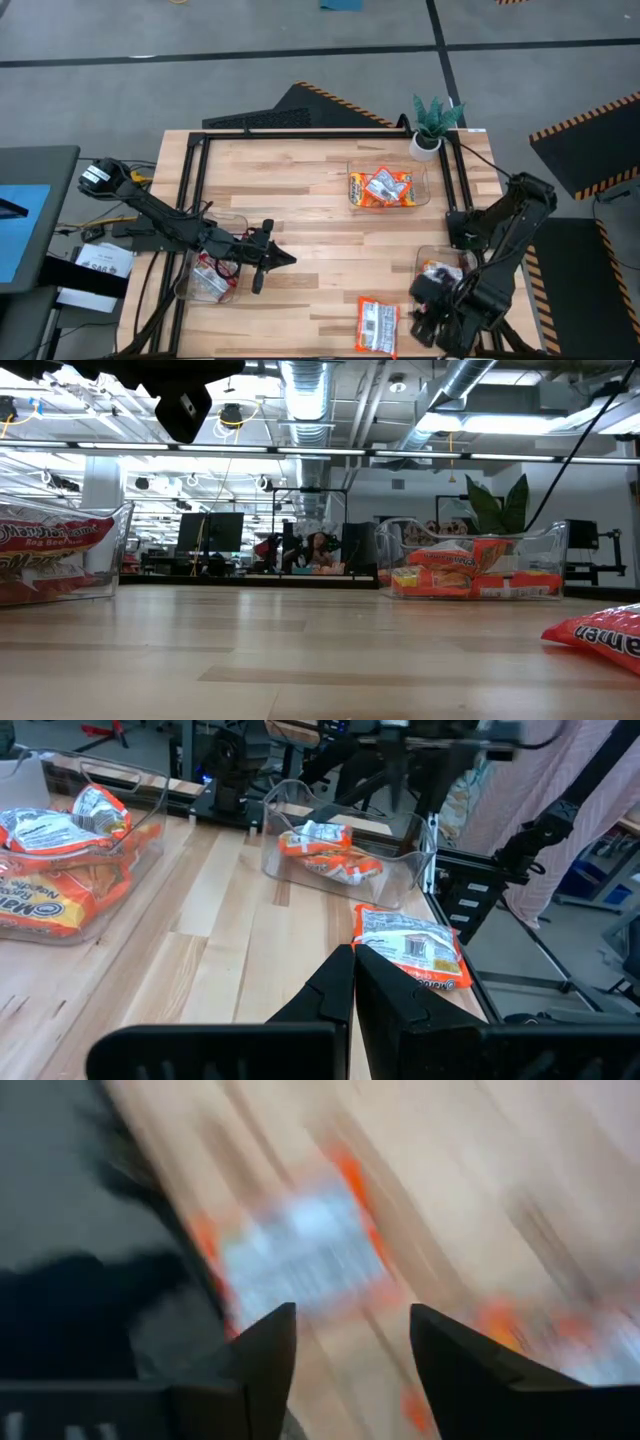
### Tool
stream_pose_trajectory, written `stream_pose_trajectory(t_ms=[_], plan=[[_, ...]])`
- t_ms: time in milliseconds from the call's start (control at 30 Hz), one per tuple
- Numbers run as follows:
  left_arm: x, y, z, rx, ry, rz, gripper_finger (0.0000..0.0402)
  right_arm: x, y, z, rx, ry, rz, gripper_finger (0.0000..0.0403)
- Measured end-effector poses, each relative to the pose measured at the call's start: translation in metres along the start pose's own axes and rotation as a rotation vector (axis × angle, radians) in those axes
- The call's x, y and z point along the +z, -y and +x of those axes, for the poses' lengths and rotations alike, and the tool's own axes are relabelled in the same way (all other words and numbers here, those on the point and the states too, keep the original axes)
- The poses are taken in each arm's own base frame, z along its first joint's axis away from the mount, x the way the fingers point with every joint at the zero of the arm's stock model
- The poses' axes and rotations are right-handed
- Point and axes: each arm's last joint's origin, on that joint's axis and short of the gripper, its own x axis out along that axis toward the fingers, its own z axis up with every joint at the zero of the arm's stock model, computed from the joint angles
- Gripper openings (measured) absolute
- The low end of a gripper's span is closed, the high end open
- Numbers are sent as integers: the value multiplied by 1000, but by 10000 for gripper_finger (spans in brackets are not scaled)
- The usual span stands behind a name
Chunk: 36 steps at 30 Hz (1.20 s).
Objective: Sort Maruchan noodles
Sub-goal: Put the orange noodle pack into the bottom right transparent bin
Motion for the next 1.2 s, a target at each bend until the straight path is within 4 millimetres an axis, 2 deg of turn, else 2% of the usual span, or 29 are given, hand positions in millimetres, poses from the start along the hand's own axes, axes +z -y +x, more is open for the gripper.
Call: stream_pose_trajectory(t_ms=[67,167,267,367,467,533,667,900,1200], plan=[[0,0,0,0,0,0,0,3,-14,9,73,121,-47,230],[0,0,0,0,0,-1,0,7,-32,31,137,152,-110,233],[0,0,0,0,0,-1,0,10,-44,60,165,75,-148,232],[0,0,0,0,-1,-1,0,15,-47,88,122,-28,-162,226],[0,0,0,1,-4,0,0,21,-52,105,49,-93,-211,218],[-1,0,0,2,-8,2,0,25,-56,112,-18,-136,-267,212],[-2,-1,0,6,-18,6,0,26,-66,113,-126,-205,-365,201],[-2,-1,0,7,-23,8,0,17,-84,127,-106,-238,-420,195],[-2,-1,0,8,-24,1,0,17,-79,139,-176,-258,-411,200]])
